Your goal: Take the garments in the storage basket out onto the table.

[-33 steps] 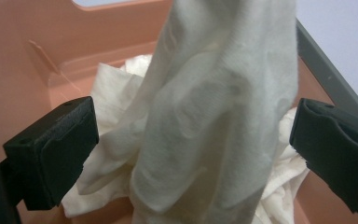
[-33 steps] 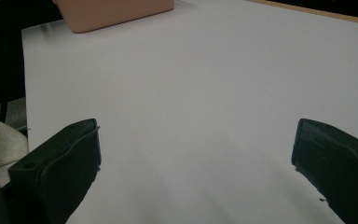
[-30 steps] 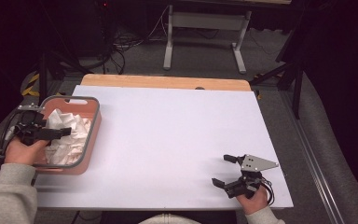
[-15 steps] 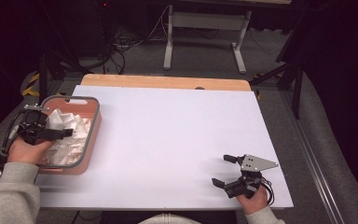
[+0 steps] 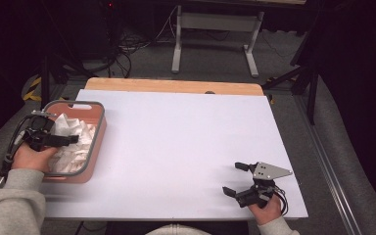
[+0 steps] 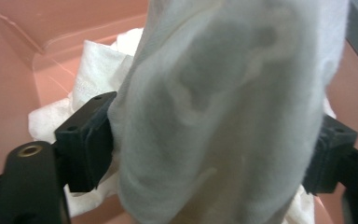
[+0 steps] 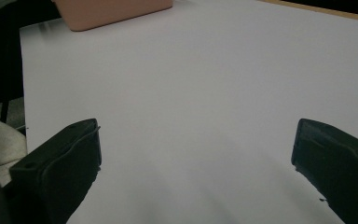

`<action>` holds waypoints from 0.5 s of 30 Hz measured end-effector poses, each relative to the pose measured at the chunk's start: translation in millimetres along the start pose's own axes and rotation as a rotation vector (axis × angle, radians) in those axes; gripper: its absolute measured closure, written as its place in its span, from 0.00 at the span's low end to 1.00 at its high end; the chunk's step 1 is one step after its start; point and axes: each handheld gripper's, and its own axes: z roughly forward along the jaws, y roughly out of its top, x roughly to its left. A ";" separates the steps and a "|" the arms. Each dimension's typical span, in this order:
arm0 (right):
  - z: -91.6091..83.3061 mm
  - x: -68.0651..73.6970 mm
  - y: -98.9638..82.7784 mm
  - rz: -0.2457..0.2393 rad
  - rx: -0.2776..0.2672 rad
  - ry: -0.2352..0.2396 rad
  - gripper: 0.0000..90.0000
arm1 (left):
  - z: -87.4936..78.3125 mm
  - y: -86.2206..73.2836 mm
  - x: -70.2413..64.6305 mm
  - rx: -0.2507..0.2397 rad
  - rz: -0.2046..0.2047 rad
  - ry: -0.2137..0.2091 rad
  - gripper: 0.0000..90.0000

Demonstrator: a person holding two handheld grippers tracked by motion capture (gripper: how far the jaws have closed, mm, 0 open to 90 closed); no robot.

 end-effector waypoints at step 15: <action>-0.3 0.2 0.1 -0.004 -0.002 0.004 0.02 | 8.4 0.1 -3.3 0.055 0.020 0.016 0.50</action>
